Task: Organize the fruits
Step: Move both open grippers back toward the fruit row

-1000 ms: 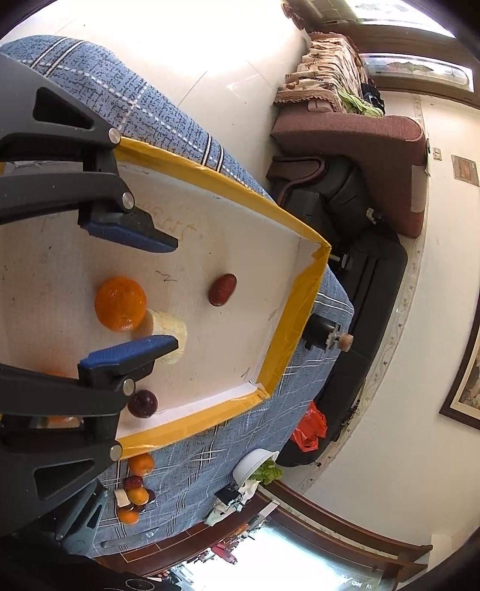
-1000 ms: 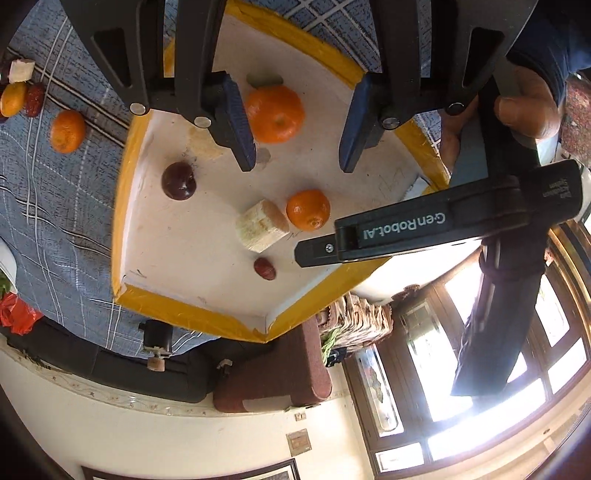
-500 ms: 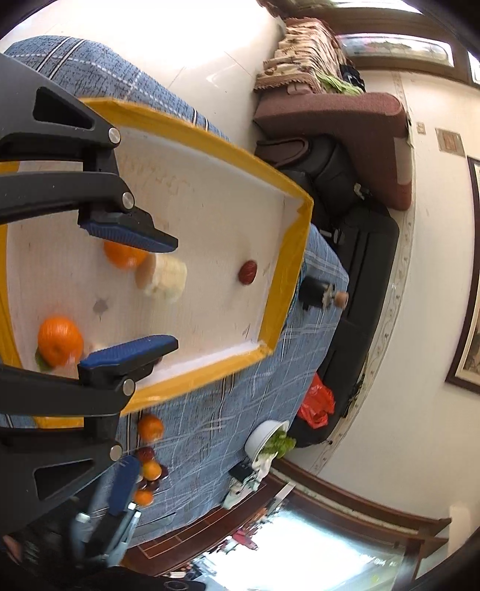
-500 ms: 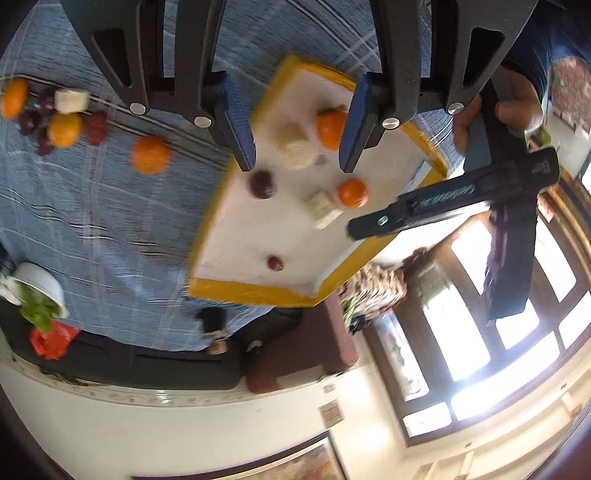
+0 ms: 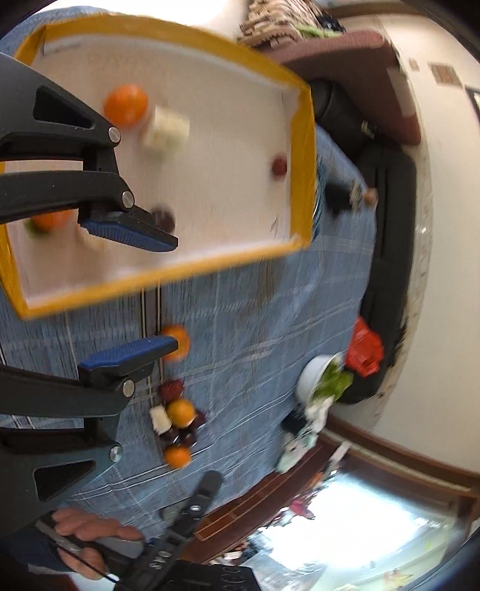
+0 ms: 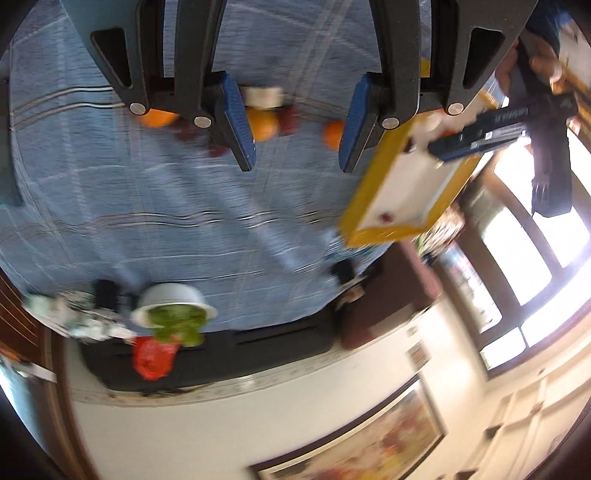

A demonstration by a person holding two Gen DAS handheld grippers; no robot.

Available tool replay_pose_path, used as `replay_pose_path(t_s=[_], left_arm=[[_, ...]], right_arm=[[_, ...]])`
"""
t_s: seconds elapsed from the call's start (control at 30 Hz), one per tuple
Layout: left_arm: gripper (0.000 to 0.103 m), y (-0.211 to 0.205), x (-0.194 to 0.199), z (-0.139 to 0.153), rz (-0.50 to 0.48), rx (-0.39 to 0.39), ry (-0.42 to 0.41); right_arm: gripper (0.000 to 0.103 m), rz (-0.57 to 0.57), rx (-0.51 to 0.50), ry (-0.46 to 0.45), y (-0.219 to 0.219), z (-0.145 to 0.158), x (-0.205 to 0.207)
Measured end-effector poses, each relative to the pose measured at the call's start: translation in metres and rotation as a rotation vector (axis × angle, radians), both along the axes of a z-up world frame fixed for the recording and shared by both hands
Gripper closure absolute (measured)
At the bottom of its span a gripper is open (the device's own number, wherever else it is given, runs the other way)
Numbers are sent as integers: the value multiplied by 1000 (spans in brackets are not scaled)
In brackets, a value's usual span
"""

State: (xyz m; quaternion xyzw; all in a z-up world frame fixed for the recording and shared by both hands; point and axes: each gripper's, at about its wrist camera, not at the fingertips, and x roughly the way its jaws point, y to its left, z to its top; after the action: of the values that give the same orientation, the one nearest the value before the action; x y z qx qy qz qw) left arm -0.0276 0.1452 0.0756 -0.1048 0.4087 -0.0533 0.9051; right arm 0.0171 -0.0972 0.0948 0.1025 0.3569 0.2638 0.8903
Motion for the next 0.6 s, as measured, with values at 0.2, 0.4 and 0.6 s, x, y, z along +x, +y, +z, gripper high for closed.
replay_pose_path(t_s=[0.2,0.4,0.6], left_arm=[[57,-43,36,-17,-51,32,72],[57,-62,55,-34,-33,112,111],[58,-72,64,-51,-6,186,144]], right_arm=[[52,-113,119,96,-52,-26,18],[52,-153,115,86,-63,-22,14],[52,-167,116,74,-68,-19,11]])
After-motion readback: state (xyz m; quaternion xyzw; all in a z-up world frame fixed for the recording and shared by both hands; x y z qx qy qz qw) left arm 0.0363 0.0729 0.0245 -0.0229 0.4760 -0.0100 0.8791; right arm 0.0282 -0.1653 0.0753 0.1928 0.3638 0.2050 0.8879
